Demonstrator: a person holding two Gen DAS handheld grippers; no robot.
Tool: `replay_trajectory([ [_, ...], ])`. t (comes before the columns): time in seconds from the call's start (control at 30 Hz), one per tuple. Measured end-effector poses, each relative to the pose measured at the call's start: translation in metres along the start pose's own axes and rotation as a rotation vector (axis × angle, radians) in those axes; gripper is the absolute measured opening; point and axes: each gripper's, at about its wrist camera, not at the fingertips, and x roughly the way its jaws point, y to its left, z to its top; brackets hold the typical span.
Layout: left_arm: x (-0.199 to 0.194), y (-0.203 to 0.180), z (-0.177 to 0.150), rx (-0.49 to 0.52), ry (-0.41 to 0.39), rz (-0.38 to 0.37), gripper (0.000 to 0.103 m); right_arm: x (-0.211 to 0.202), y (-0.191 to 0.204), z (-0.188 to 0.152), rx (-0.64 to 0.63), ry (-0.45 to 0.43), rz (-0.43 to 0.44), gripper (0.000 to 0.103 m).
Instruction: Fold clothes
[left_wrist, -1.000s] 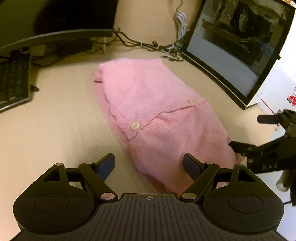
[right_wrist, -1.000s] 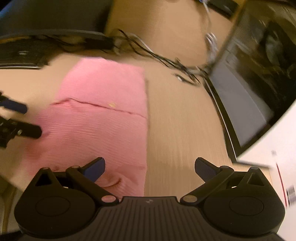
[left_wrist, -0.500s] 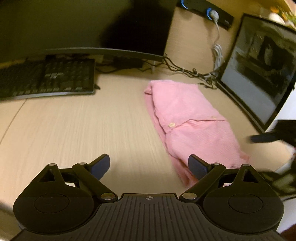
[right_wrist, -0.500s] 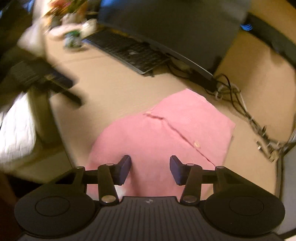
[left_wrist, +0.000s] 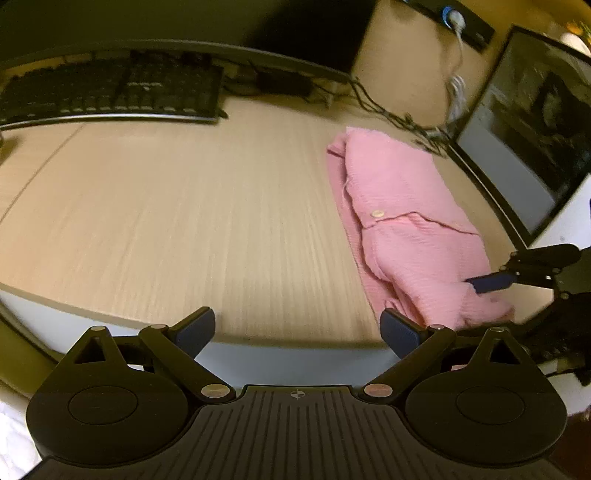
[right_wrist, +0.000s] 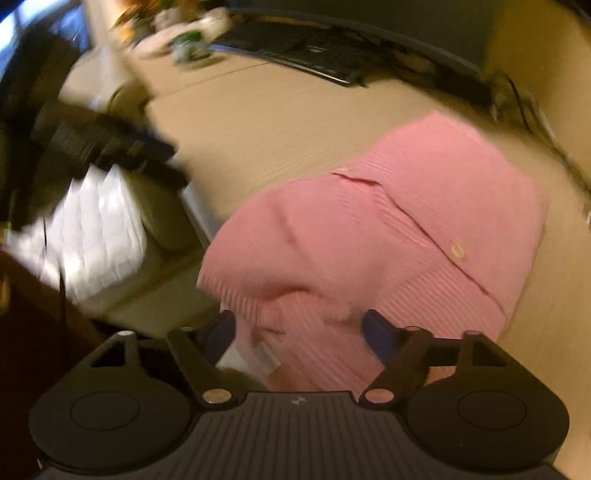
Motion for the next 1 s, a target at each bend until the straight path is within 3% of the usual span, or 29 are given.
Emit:
replay_trajectory([
  [0.07, 0.001, 0.004, 0.000, 0.014, 0.025, -0.034, 0.099, -0.002, 0.016, -0.008, -0.087, -0.017, -0.062, 0.086],
  [0.13, 0.004, 0.009, 0.000, 0.018, 0.067, -0.117, 0.099, -0.002, 0.025, -0.015, -0.104, -0.029, -0.121, 0.086],
  [0.3, 0.023, 0.010, -0.006, 0.045, 0.202, -0.431, 0.099, -0.016, 0.005, -0.016, 0.209, -0.075, -0.173, 0.087],
  [0.43, 0.050, -0.009, -0.010, 0.105, 0.259, -0.552, 0.099, -0.039, -0.007, -0.017, 0.378, -0.107, -0.260, 0.088],
  [0.53, 0.072, -0.034, -0.019, 0.148, 0.280, -0.635, 0.100, -0.055, -0.010, -0.019, 0.409, -0.100, -0.312, 0.088],
  [0.63, 0.089, -0.054, -0.032, 0.182, 0.282, -0.673, 0.100, -0.065, -0.009, -0.023, 0.376, -0.075, -0.333, 0.089],
  [0.7, 0.098, -0.060, -0.036, 0.153, 0.272, -0.718, 0.099, -0.068, -0.006, -0.025, 0.323, -0.054, -0.338, 0.095],
  [0.8, 0.092, -0.064, -0.033, 0.087, 0.222, -0.840, 0.099, -0.070, 0.006, -0.031, 0.162, -0.029, -0.316, 0.096],
  [0.9, 0.079, -0.070, -0.021, 0.053, 0.164, -0.891, 0.099, -0.063, 0.018, -0.027, -0.030, -0.034, -0.259, 0.096],
  [1.0, 0.074, -0.075, -0.006, -0.028, 0.139, -0.945, 0.099, -0.048, 0.030, -0.020, -0.200, -0.054, -0.259, 0.097],
])
